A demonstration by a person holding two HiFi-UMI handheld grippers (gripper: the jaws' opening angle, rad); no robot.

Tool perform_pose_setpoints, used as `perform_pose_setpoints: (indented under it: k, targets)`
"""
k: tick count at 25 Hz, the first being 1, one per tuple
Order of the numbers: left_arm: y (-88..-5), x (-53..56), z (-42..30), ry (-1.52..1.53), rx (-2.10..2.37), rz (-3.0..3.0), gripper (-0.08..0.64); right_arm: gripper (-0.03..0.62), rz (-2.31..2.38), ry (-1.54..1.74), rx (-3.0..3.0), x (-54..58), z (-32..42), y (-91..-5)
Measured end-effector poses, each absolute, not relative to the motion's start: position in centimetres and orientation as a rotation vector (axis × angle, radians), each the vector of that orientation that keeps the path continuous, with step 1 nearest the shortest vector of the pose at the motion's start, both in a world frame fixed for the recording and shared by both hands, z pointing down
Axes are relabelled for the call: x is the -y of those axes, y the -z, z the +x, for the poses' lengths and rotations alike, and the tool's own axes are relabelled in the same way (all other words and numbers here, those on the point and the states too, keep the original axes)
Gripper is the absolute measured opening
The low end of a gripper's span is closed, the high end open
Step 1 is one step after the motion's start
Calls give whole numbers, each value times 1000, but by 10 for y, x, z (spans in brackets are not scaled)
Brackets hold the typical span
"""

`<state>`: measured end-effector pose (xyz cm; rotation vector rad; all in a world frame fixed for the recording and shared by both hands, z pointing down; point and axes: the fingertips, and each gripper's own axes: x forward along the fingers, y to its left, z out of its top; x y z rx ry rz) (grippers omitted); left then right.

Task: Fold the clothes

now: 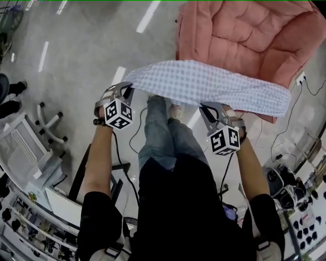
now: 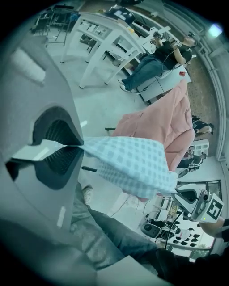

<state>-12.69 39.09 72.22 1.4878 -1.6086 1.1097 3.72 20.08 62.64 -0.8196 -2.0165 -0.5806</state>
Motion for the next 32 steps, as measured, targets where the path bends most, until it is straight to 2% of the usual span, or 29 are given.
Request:
perform_pose_setpoints:
  k: [17, 19, 21, 24, 32]
  targets:
    - [-787, -401, -81, -996, 1579, 1449, 17, 17, -830, 561, 1990, -202, 52, -657]
    - [-794, -403, -74, -980, 1554, 1441, 47, 20, -835, 550, 1998, -203, 52, -657]
    - [-799, -402, -67, -943, 1527, 1434, 130, 79, -844, 525, 2002, -203, 55, -655]
    - [-797, -393, -62, -874, 1536, 1446, 152, 109, -846, 500, 2012, -201, 56, -655]
    - [-771, -374, -70, -776, 1610, 1469, 152, 109, -826, 469, 2032, -205, 51, -654]
